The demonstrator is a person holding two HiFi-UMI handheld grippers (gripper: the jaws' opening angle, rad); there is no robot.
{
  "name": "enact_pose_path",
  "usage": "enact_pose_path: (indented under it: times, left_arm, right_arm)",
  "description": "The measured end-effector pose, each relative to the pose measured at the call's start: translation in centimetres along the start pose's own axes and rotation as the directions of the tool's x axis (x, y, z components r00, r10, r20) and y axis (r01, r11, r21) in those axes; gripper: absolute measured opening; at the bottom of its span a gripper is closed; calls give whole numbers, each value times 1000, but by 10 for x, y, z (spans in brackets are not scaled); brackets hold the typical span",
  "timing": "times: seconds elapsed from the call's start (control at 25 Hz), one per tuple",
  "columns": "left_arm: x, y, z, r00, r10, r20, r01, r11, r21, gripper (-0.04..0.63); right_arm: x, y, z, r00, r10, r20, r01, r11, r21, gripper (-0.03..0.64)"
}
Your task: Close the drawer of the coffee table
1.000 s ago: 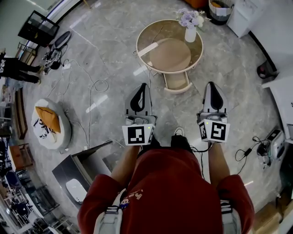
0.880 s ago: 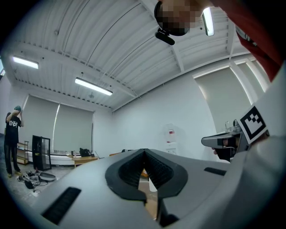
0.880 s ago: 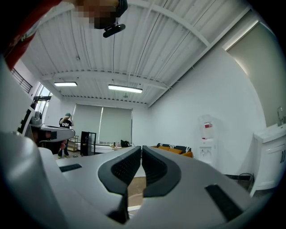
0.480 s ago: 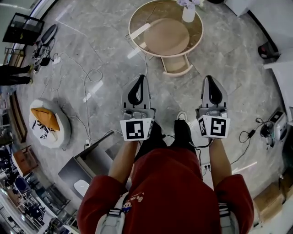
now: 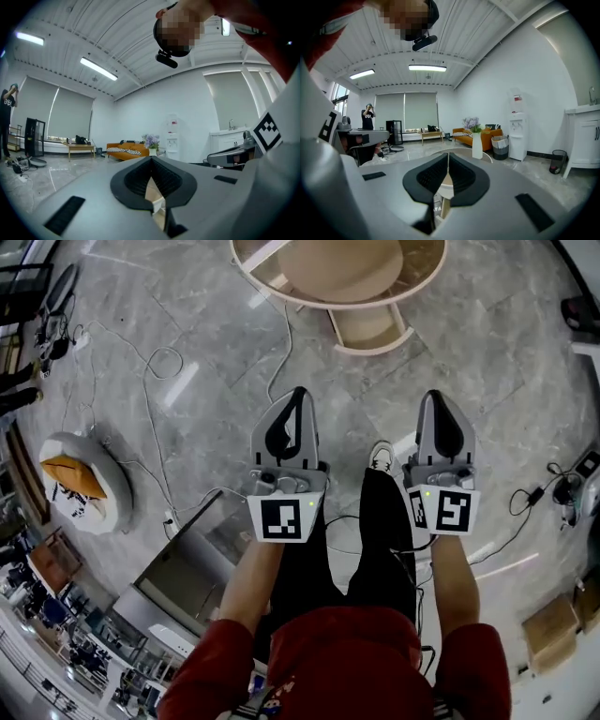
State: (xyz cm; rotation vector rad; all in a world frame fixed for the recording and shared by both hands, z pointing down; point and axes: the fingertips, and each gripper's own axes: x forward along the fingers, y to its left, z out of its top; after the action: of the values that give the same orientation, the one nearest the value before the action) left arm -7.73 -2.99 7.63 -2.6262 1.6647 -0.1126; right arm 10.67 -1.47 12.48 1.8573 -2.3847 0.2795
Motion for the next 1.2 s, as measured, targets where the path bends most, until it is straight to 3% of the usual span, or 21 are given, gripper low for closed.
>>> enact_pose_path:
  times: [0.32, 0.6, 0.76, 0.88, 1.04, 1.2]
  left_arm:
    - [-4, -11, -189, 998, -38, -52, 37, 999, -18, 12]
    - [4, -9, -336, 1000, 24, -8, -24, 1000, -11, 12]
    - [12, -9, -399, 994, 73, 86, -72, 997, -12, 12]
    - [23, -12, -444, 989, 73, 129, -78, 996, 40, 12]
    - [34, -21, -505, 990, 64, 130, -75, 993, 87, 12]
    - [39, -21, -547, 993, 64, 100, -73, 993, 88, 12]
  right_arm:
    - [36, 8, -178, 999, 32, -44, -34, 999, -39, 23]
    - [67, -10, -325, 998, 43, -42, -45, 998, -50, 23]
    - [89, -26, -388, 1000, 21, -1, -21, 996, -84, 23]
    - [110, -31, -434, 999, 48, 24, -44, 992, -118, 23]
    - [131, -49, -496, 999, 19, 35, -16, 996, -85, 23]
    - [147, -64, -536, 999, -5, 46, 7, 999, -45, 23]
